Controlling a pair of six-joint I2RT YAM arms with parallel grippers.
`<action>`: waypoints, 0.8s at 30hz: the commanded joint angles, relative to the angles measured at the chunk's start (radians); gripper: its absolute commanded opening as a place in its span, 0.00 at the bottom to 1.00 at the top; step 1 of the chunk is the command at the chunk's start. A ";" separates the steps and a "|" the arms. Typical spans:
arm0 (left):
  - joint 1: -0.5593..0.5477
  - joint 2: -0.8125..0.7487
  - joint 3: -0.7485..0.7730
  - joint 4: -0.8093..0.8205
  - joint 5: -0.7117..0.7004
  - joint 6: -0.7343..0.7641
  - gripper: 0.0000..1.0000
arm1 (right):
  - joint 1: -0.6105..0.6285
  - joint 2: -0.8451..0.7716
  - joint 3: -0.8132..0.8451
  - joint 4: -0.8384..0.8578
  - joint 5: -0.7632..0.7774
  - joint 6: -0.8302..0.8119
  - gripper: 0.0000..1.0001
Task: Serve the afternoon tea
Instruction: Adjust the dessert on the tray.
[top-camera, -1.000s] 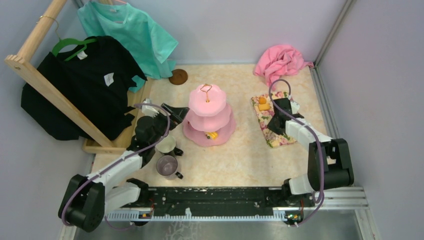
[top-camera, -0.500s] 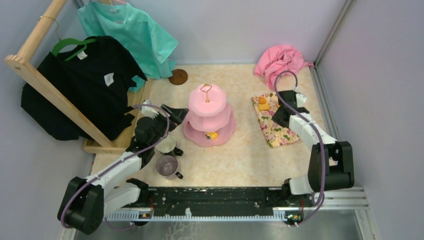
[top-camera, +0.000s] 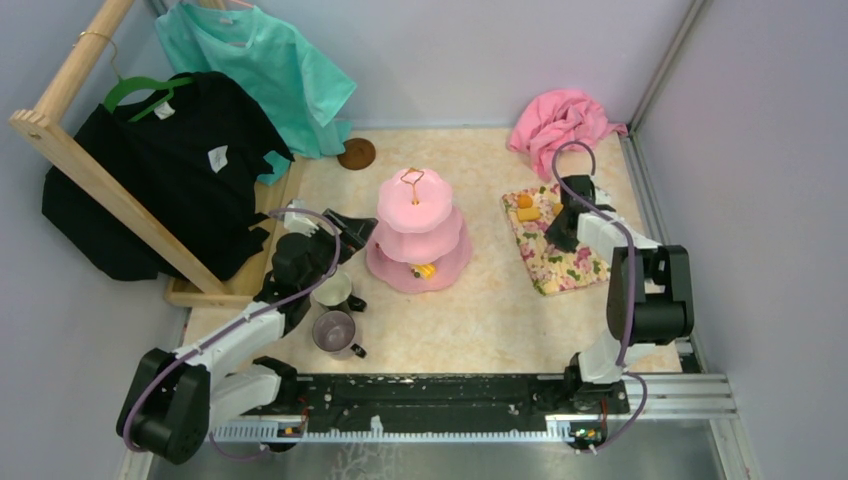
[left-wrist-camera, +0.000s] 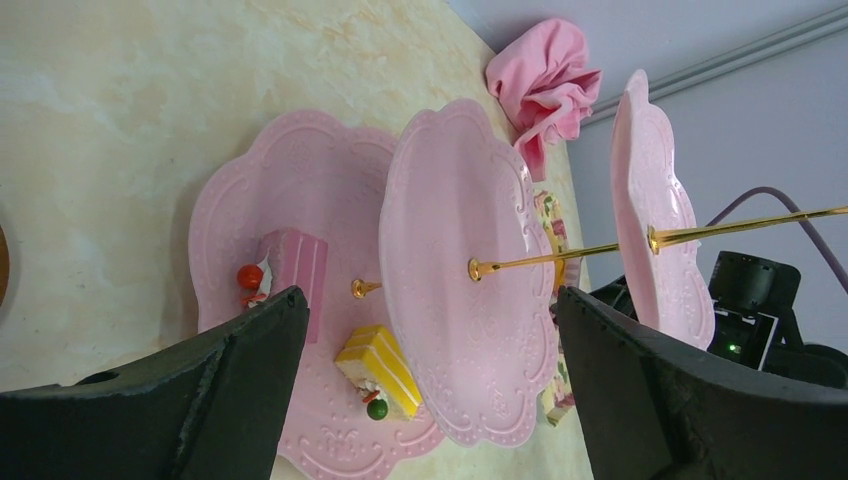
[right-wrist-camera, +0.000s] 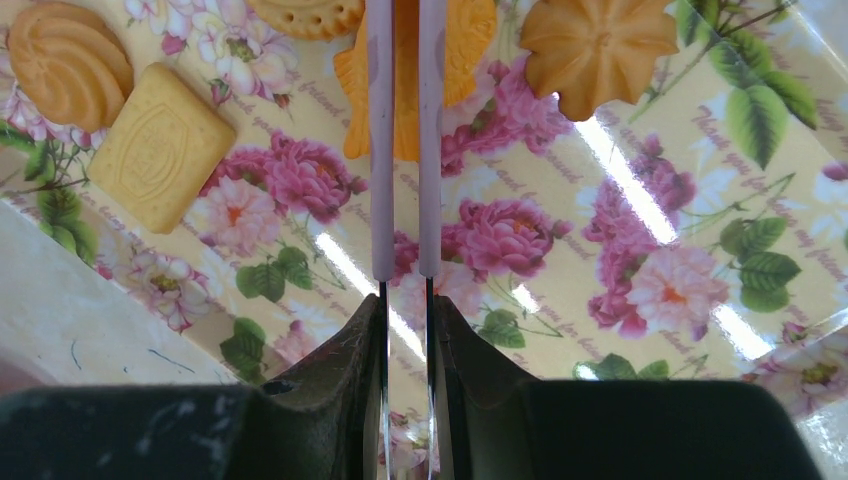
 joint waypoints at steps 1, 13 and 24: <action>-0.007 -0.005 0.026 0.003 -0.013 0.019 0.99 | -0.010 0.010 0.021 0.065 -0.064 0.020 0.00; -0.007 -0.020 0.021 -0.004 -0.002 0.013 0.98 | -0.009 -0.077 -0.113 0.109 -0.140 0.069 0.00; -0.015 -0.045 0.008 -0.014 0.000 0.007 0.98 | 0.022 -0.208 -0.179 0.087 -0.155 0.082 0.00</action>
